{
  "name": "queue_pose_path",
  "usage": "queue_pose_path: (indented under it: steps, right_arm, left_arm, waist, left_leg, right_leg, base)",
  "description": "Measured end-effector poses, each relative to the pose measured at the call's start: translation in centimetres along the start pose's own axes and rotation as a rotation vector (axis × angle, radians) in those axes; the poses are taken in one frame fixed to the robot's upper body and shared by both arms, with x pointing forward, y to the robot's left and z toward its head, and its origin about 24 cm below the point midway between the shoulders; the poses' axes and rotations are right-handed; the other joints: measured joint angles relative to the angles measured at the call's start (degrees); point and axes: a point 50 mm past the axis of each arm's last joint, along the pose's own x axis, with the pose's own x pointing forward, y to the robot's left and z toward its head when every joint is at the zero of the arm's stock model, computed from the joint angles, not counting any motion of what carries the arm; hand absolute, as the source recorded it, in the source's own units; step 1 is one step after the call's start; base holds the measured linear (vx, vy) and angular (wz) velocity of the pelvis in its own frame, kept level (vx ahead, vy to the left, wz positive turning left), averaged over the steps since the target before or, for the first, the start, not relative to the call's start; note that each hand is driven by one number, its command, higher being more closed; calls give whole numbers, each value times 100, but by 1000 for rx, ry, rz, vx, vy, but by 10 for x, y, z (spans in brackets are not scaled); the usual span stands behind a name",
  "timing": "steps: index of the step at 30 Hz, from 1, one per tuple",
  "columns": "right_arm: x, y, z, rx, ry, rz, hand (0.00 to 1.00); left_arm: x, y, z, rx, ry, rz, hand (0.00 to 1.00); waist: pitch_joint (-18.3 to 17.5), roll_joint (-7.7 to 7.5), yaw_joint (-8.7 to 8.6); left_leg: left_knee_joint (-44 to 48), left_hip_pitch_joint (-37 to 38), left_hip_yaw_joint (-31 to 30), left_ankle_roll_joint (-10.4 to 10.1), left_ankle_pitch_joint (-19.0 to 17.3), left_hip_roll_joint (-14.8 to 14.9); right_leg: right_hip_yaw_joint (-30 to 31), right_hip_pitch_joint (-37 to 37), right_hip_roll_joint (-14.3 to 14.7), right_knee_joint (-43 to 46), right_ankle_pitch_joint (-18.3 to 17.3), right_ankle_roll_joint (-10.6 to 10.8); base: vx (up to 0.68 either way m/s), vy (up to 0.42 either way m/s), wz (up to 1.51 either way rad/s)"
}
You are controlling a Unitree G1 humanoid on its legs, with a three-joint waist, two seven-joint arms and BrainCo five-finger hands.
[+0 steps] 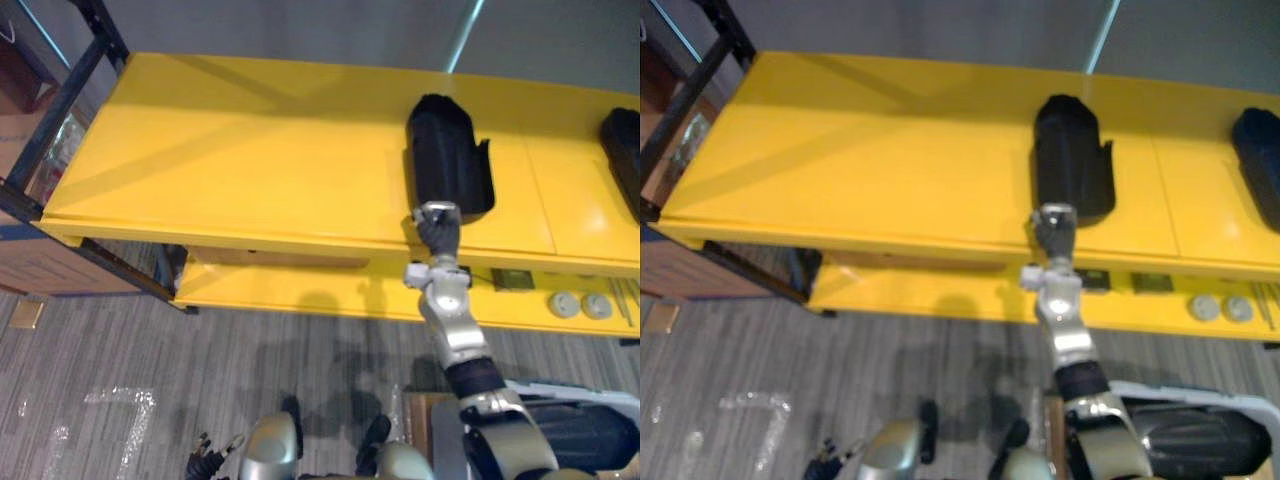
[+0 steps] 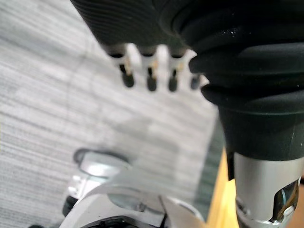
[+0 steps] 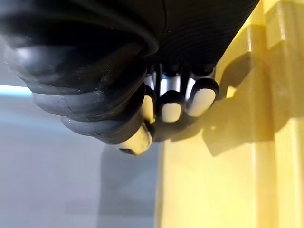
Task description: Walk over and take plastic housings, then place them on the shelf
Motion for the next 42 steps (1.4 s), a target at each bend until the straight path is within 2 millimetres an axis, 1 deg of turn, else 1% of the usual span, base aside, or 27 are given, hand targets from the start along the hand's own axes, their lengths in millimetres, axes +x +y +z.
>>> queue_pose_path:
  steps: [8,21,22,23,24,26,27,28,29,30,31,32,33,34,35,36,37,38,39,40,41,42]
  right_arm:
    - [13,2,10,-4,-28,-2,100]
    - [16,5,18,7,-61,7,100]
    - [14,5,24,18,-88,18,100]
    - [8,7,35,40,-145,46,100]
    - [4,8,41,51,-176,66,100]
    - [-19,21,68,100,-323,216,100]
    - [-26,25,75,115,-361,260,100]
    - [-38,29,89,155,-438,322,0]
    - [-47,28,104,210,-515,342,0]
    - [-50,27,111,249,-549,342,0]
    - [-56,21,125,324,-623,332,0]
    - [-61,8,140,371,-719,286,0]
    - [-63,4,143,376,-746,268,0]
    - [-66,-9,152,388,-815,206,0]
    - [-67,-21,158,387,-860,140,0]
    - [-67,-27,159,383,-873,106,0]
    - [-69,-40,158,357,-879,27,0]
    - [-70,-46,156,342,-872,-12,0]
    - [-70,-57,148,293,-831,-67,0]
    - [-72,-67,135,239,-753,-96,0]
    - [-75,-73,123,199,-678,-93,0]
    - [-80,-77,104,161,-567,-68,0]
  left_arm:
    - [1,-1,2,-1,-2,-5,0]
    - [1,-2,2,-1,-4,-6,0]
    - [1,-2,2,-1,-4,-6,0]
    - [0,-2,2,-3,-6,-7,0]
    - [0,-2,2,-3,-6,-6,0]
    - [0,-1,2,-4,-6,-3,0]
    - [0,-1,2,-4,-6,-2,0]
    - [0,0,2,-10,-9,5,0]
    - [0,1,1,-17,-8,12,0]
    - [0,3,0,-20,-6,21,0]
    - [-1,9,-2,-27,1,43,0]
    - [-2,14,-4,-26,10,64,0]
    - [-2,16,-4,-24,12,70,0]
    - [-2,21,-6,-23,18,88,0]
    - [-3,25,-8,-28,27,106,0]
    - [-3,26,-9,-28,30,112,0]
    - [-3,27,-10,-27,35,117,0]
    - [-3,27,-10,-24,38,118,0]
    - [-4,28,-12,-12,46,118,0]
    - [-4,28,-13,9,49,117,0]
    - [-4,27,-14,18,51,115,0]
    - [-4,27,-15,24,57,112,0]
  waist:
    - [48,0,67]
    - [51,2,68]
    - [51,1,66]
    - [51,0,66]
    - [51,-3,64]
    - [51,-20,40]
    - [46,-30,33]
    - [33,-53,17]
    - [17,-101,-16]
    - [-14,-151,-64]
    - [-83,-267,-128]
    - [-185,-420,-149]
    - [-214,-462,-151]
    - [-336,-572,-181]
    - [-432,-644,-237]
    - [-471,-662,-261]
    - [-622,-694,-287]
    - [-694,-701,-291]
    - [-818,-673,-322]
    - [-954,-686,-414]
    - [-997,-649,-444]
    - [-1032,-640,-492]
  left_leg:
    - [-9,5,-27,-5,46,-7]
    - [-30,7,-8,-12,47,3]
    - [-36,9,-4,-12,46,6]
    - [-56,14,0,-13,46,8]
    - [-75,22,8,-13,46,9]
    - [-164,108,47,-17,48,10]
    - [-198,117,72,-22,51,10]
    - [-233,162,155,-24,52,12]
    - [-292,223,187,-28,54,4]
    - [-319,226,188,-35,61,-1]
    - [-343,238,200,-37,63,-3]
    - [-402,287,244,-45,68,-4]
    - [-423,312,265,-47,68,-4]
    - [-453,349,324,-47,68,-4]
    - [-522,444,356,-47,68,-9]
    - [-546,499,361,-47,68,-15]
    - [-575,546,437,-47,67,-20]
    - [-595,574,489,-47,67,-21]
    - [-642,621,517,-47,67,-31]
    - [-666,627,555,-47,67,-42]
    - [-722,680,612,-47,67,-49]
    - [-747,744,683,-47,67,-51]
  right_leg:
    - [-91,-3,0,0,0,-1]
    - [-96,-4,5,0,-4,-5]
    - [-93,-3,8,-3,-4,-5]
    - [-92,-3,11,-9,-4,-5]
    - [-86,-3,12,-14,-4,-5]
    - [-27,8,17,-37,-4,-5]
    - [7,10,20,-43,-4,-5]
    - [36,10,20,-57,-3,-3]
    - [52,25,19,-84,0,0]
    - [50,25,19,-102,3,3]
    - [50,23,28,-138,8,9]
    - [67,32,42,-200,20,26]
    - [74,40,47,-219,25,33]
    - [113,42,51,-250,38,50]
    - [176,83,53,-256,53,68]
    - [184,123,52,-266,58,73]
    - [200,128,46,-277,73,86]
    - [209,130,47,-289,91,100]
    - [225,131,46,-306,110,104]
    - [237,132,40,-328,119,105]
    - [282,122,39,-331,119,105]
    - [394,124,40,-338,119,104]
  base:
    - [5,29,4]
    - [-11,16,0]
    - [0,0,0]
    - [0,0,0]
    - [-2,13,-5]
    - [13,26,-13]
    - [22,25,-18]
    - [49,32,-19]
    - [37,24,-13]
    - [68,27,-6]
    - [63,13,-7]
    - [78,11,-11]
    - [73,8,-19]
    - [76,23,-20]
    - [76,34,-19]
    - [72,49,-18]
    - [48,42,-15]
    - [54,46,-23]
    - [52,50,-14]
    - [47,47,-17]
    - [29,44,-26]
    - [-1,21,-32]
